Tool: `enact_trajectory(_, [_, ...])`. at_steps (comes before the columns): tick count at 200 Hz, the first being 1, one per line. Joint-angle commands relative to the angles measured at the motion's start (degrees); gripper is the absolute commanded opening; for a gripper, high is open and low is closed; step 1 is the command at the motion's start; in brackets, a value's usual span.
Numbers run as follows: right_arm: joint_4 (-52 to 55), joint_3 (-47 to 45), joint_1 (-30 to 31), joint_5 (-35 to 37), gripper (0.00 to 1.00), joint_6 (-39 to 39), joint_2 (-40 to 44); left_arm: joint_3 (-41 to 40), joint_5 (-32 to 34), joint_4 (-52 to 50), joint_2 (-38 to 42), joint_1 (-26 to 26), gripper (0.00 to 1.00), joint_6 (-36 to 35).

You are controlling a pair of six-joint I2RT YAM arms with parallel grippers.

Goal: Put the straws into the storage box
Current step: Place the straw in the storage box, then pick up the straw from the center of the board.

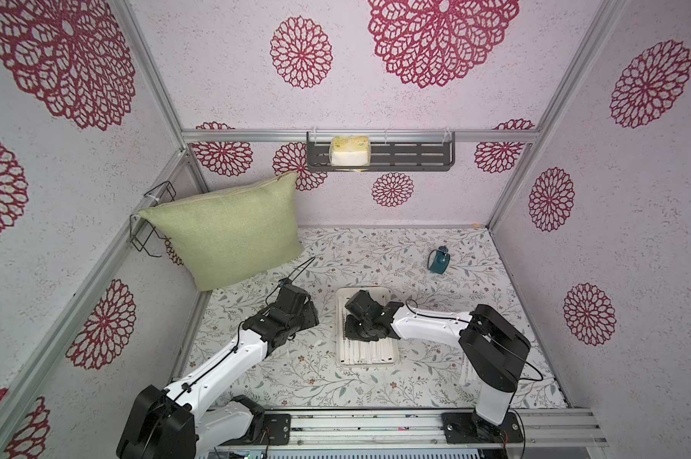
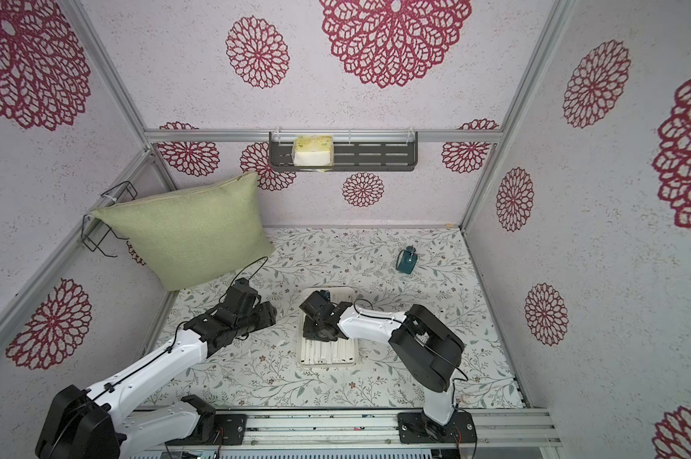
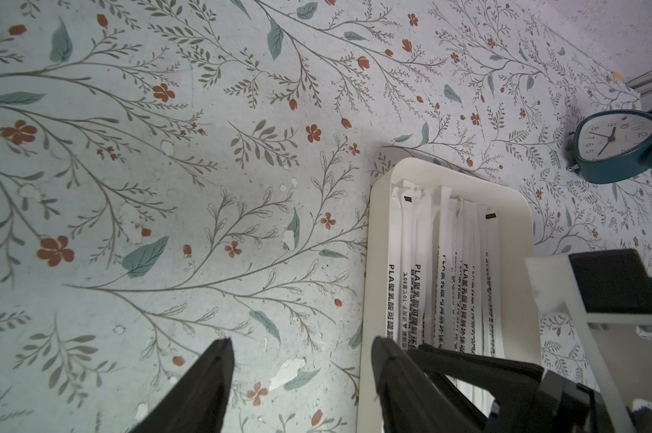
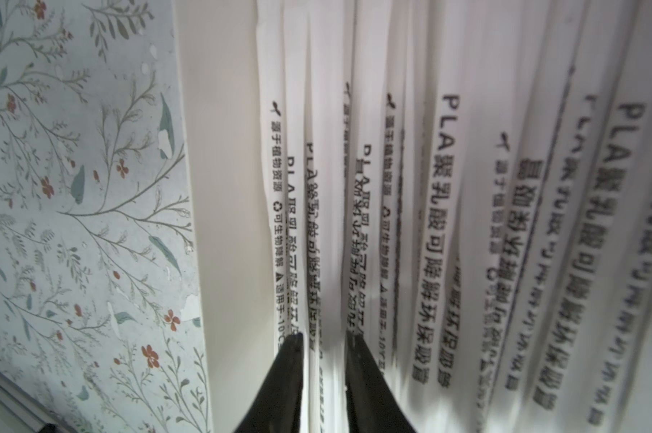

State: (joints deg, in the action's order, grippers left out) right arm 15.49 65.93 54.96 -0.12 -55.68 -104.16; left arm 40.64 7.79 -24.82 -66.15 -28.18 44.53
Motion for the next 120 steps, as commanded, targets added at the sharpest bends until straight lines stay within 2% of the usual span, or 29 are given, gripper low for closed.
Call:
enact_trajectory(1, [3.61, 2.89, -0.26, 1.67, 0.31, 0.38, 3.23, 0.26, -0.12, 0.16, 1.33, 0.32, 0.66, -0.24])
enact_trajectory(28, [8.28, 1.84, -2.39, 4.05, 0.33, 1.17, 8.96, 2.51, 0.56, -1.02, 1.12, 0.08, 0.66, -1.78])
enact_trajectory(47, [11.02, -3.66, -6.96, 5.88, 0.33, 1.76, 15.59, 4.81, 0.71, -0.7, 0.23, -1.24, 0.65, -3.7])
enact_trajectory(79, [17.41, -14.84, -17.9, 8.25, 0.33, 4.21, 28.93, 10.0, 0.64, 1.46, -5.95, -9.17, 0.66, -6.34])
enact_trajectory(97, [22.47, -18.6, -24.02, 8.76, 0.33, 6.85, 34.18, 13.04, 1.13, 3.23, -11.34, -15.12, 0.66, -7.09])
enact_trajectory(120, [24.95, -23.66, -31.07, 9.73, 0.37, 9.58, 39.62, 16.71, 0.47, 5.08, -17.58, -19.17, 0.66, -7.44])
